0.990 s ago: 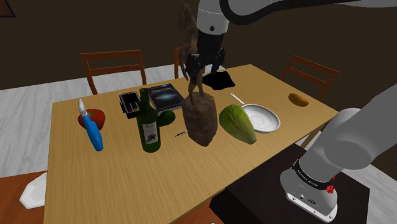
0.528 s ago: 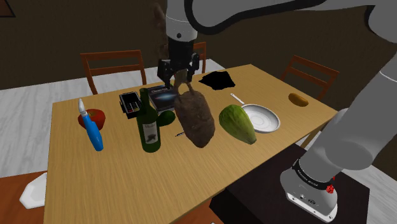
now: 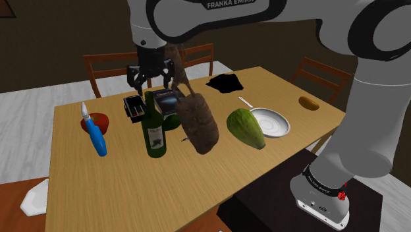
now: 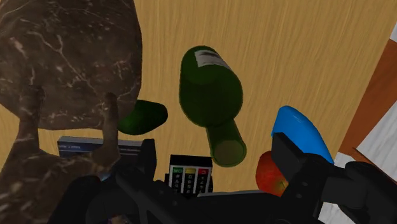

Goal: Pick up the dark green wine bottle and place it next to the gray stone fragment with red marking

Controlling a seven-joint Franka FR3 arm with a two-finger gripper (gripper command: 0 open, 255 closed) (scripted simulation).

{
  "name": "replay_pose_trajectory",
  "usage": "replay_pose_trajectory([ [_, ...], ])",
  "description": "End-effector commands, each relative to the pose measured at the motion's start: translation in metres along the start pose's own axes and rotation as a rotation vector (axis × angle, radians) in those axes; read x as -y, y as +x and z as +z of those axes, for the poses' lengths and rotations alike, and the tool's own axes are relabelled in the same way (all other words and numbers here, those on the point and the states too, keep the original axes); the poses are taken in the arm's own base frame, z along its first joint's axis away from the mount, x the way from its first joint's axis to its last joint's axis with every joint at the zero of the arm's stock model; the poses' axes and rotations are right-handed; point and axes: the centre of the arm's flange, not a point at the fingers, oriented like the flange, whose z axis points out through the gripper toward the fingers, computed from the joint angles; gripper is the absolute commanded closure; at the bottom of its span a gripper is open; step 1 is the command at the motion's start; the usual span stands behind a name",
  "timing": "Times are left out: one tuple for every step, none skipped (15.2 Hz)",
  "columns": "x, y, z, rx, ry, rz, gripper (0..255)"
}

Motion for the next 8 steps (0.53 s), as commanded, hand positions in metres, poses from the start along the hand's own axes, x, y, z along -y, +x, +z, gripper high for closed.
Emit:
replay_pose_trajectory([
  [0.013,0.007,0.005,-0.004,0.002,0.003,0],
  [0.013,0.007,0.011,-0.004,0.002,0.003,0],
  [0.013,0.007,0.016,-0.004,0.002,0.003,0],
  [0.013,0.007,0.021,-0.004,0.002,0.003,0],
  [0.013,0.007,0.026,-0.004,0.002,0.003,0],
  [0.013,0.007,0.032,-0.004,0.002,0.003,0],
  [0.013,0.007,0.037,-0.004,0.002,0.003,0],
  [0.013,0.007,0.045,-0.004,0.002,0.003,0],
])
